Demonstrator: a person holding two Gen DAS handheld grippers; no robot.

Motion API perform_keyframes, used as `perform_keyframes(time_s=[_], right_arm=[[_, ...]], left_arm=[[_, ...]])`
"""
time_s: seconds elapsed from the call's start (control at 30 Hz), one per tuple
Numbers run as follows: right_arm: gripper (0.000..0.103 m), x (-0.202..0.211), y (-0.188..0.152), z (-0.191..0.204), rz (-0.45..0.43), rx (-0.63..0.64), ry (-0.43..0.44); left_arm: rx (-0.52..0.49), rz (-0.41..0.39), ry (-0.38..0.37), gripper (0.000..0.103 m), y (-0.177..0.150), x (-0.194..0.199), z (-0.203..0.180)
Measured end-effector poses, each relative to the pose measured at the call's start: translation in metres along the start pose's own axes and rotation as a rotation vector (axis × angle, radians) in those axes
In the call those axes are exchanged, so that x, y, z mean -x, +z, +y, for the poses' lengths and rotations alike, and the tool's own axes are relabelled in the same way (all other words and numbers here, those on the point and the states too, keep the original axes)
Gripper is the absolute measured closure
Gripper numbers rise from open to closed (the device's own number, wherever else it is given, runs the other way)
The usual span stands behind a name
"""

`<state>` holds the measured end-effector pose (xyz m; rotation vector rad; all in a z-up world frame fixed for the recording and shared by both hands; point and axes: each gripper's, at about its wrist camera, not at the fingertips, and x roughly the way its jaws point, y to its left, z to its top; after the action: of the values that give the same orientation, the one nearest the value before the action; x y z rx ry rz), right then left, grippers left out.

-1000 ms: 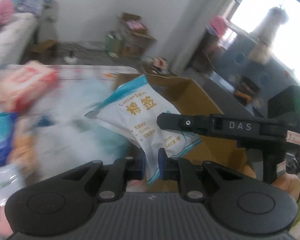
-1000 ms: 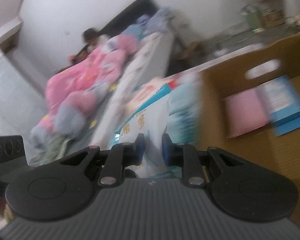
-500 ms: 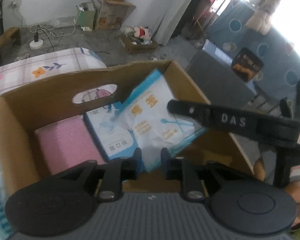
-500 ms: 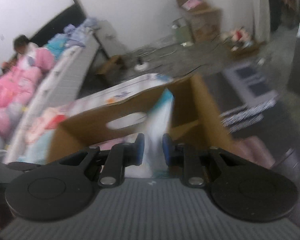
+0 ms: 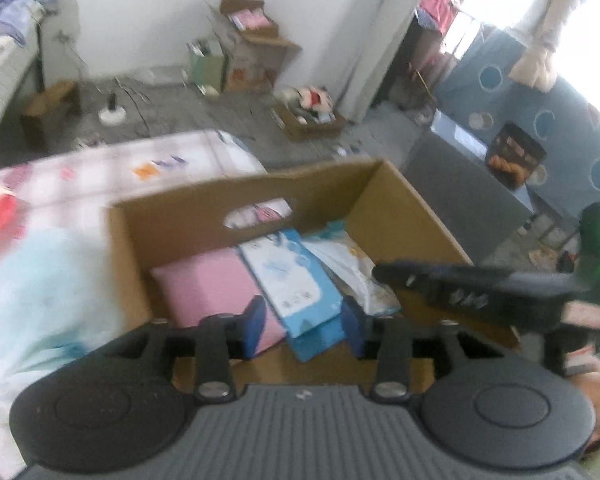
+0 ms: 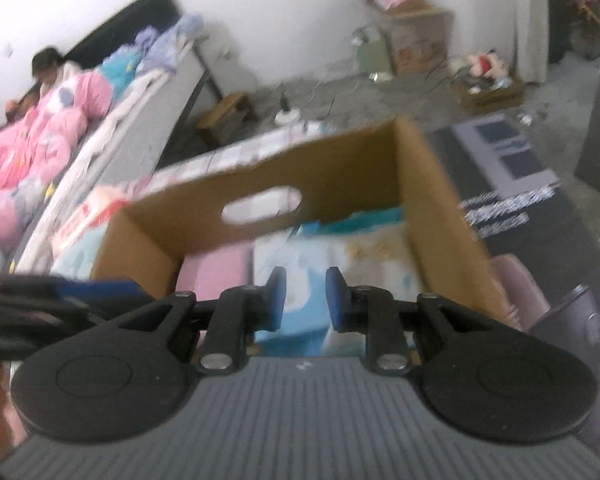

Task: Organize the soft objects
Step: 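Move both grippers back over the items on the bed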

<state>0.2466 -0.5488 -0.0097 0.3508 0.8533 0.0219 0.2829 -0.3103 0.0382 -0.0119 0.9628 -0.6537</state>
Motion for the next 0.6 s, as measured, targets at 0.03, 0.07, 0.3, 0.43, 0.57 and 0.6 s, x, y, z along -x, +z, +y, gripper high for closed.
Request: perform_keyframes(time_s=[0.03, 0.07, 0.3, 0.43, 0.57, 0.6], right_arm=[[0.082, -0.006, -0.002, 0.005, 0.027, 0.005, -0.005], [0.082, -0.017, -0.004, 0.006, 0.057, -0.004, -0.007], [0.08, -0.04, -0.017, -0.004, 0.143, -0.174, 0.05], [0.067, 0.011, -0.026, 0.017, 0.041, -0.143, 0.096], [0.057, 0.064, -0.037, 0.038, -0.043, -0.123, 0.143], [0.055, 0.079, -0.043, 0.044, -0.065, -0.119, 0.156]], left_arm=[[0.006, -0.019, 0.008, 0.052, -0.001, 0.011, 0.004], [0.011, -0.033, 0.015, 0.05, -0.003, 0.02, 0.009], [0.083, -0.083, 0.105, 0.04, -0.027, 0.091, 0.06], [0.117, -0.145, 0.165, 0.028, -0.052, 0.145, 0.093], [0.153, -0.176, 0.232, 0.025, -0.087, 0.189, 0.121], [0.159, -0.181, 0.247, 0.024, -0.096, 0.198, 0.127]])
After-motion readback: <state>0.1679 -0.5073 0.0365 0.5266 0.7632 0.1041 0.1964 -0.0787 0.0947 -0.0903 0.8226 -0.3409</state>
